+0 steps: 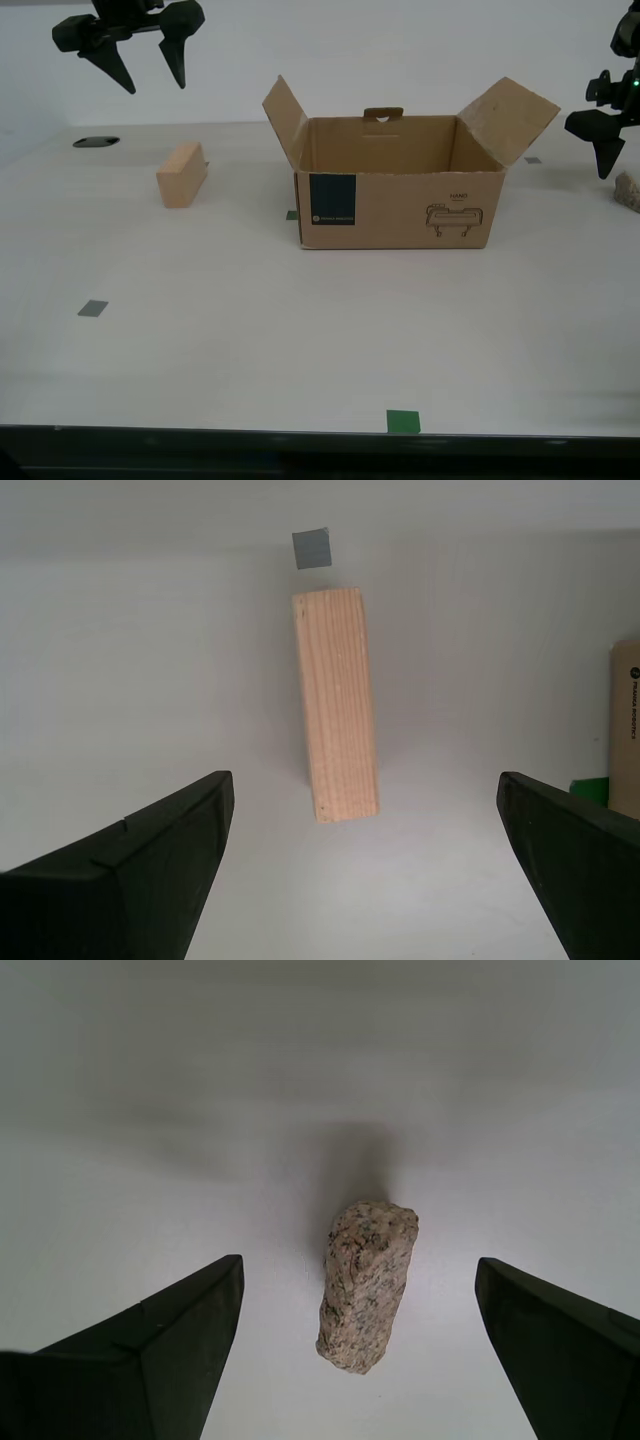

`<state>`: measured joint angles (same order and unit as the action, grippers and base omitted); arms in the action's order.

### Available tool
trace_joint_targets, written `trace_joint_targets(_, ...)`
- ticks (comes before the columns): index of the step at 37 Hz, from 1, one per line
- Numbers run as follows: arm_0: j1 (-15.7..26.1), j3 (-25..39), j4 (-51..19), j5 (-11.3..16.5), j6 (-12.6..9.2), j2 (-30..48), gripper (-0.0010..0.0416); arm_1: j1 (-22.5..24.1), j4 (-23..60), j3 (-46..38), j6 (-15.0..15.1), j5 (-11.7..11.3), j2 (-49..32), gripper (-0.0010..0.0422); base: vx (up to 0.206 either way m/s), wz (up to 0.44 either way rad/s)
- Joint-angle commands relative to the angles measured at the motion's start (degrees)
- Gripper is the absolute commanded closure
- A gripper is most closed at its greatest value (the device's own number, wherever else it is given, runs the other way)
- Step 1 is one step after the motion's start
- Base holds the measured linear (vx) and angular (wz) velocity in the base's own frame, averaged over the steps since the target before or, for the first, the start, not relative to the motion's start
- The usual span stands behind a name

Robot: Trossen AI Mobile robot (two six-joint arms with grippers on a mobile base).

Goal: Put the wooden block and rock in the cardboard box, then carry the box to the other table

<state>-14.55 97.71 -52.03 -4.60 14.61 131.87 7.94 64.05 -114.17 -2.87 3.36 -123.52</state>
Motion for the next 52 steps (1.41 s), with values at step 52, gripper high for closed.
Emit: trace_joint_targets(52,0.0,-5.6,5.5,-1.5,0.3,-0.3,0.0057,0.9,-6.3,0.0,-1.2,-4.3,-11.3,0.0053,0.000,0.000)
